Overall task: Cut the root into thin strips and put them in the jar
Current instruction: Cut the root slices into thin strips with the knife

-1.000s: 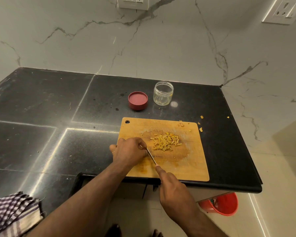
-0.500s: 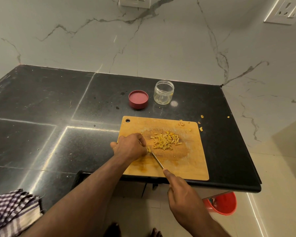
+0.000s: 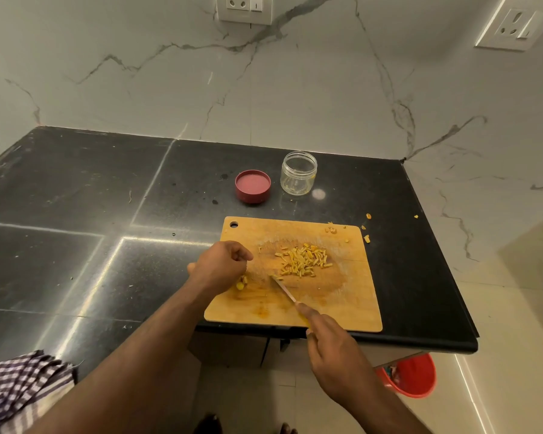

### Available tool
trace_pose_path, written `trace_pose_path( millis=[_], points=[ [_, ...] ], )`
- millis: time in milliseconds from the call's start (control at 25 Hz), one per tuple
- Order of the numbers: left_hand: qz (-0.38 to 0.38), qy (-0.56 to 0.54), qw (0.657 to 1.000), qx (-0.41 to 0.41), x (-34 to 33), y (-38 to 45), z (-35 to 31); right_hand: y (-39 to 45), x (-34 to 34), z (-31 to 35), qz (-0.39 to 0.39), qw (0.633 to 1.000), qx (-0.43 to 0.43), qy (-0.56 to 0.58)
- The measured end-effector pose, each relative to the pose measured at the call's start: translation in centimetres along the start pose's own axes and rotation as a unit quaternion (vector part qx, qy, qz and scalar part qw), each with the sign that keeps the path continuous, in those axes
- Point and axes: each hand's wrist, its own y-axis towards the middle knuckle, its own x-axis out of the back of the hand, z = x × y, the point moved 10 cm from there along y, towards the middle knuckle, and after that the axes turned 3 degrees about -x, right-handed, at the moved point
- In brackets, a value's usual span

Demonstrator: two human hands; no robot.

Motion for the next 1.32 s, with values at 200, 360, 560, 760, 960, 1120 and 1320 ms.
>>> trace_pose_path(
  millis=[200, 360, 560, 760, 960, 1120, 1320],
  points=[
    [0.007, -0.034, 0.999, -0.023, 0.5, -0.1, 1.1, 0.0, 0.9, -0.4, -0.017, 0.999, 0.001, 0.028],
    [0.009, -0.029, 0.999, -0.02, 0.5, -0.1, 1.4, 0.3, 1.0, -1.0, -0.028, 0.999, -0.015, 0.013],
    [0.041, 0.0, 0.999, -0.011, 0.4, -0.5, 1.7, 0.3, 1.4, -0.5, -0.037, 0.999, -0.005, 0.036],
    [0.07, 0.039, 0.996, -0.031, -0.2, -1.2, 1.3, 0.1, -0.1, 0.2, -0.011, 0.999, 0.002, 0.037],
    [0.055, 0.055, 0.997, -0.015, -0.6, -2.1, 2.0, 0.2, -0.3, 0.4, -0.004, 0.999, -0.001, 0.046],
    [-0.001, 0.11, 0.994, -0.014, -0.3, -2.7, 1.7, 0.5, -0.6, 1.3, 0.0, 0.999, 0.012, 0.041],
    [-0.037, 0.146, 0.988, -0.011, -0.4, -3.1, 1.3, 0.8, -1.1, 2.2, 0.013, 0.999, 0.023, 0.042]
  ],
)
